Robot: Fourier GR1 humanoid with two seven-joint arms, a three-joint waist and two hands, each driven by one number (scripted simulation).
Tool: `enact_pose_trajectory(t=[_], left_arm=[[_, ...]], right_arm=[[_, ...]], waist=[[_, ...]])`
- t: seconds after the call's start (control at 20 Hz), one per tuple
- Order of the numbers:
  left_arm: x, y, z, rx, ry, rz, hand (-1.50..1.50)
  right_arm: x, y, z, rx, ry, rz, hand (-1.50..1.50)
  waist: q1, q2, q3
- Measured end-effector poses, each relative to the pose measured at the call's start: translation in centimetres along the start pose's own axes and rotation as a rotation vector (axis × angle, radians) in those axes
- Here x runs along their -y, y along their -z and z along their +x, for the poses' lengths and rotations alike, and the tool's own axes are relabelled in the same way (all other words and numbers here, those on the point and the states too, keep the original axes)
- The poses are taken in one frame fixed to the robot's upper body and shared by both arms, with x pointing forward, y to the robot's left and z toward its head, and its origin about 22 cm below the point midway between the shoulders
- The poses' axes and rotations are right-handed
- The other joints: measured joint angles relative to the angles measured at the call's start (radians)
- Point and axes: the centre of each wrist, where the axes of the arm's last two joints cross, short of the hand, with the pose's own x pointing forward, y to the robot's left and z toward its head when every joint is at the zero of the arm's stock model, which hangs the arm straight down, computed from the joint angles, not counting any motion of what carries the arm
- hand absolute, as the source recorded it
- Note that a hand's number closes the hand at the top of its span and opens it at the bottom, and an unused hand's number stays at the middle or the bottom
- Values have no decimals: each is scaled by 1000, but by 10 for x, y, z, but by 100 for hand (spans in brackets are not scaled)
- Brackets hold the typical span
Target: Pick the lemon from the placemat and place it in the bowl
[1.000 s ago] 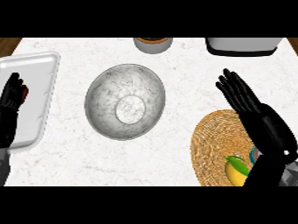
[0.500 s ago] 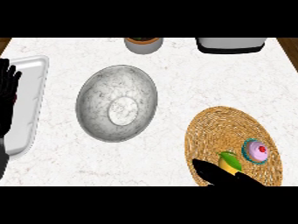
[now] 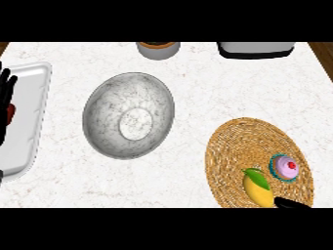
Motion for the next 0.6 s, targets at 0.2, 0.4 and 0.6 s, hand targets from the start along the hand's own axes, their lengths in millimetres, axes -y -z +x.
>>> enact_pose_trajectory(t=[0.2,0.4,0.6], left_arm=[[1,-3,-2,-5,-3,2,0],[2,-4,-2,-7,0,0,0],[4,-6,-1,-4,-1,-3,0]], right_arm=[[31,-4,13,-117,-143,113,-150],[58,0,23,-219,-265,281,-150],[75,4,30,-292,-351,439,-150]], waist=[[-3,0,-1],[-1,2,-2],[0,2,-1]])
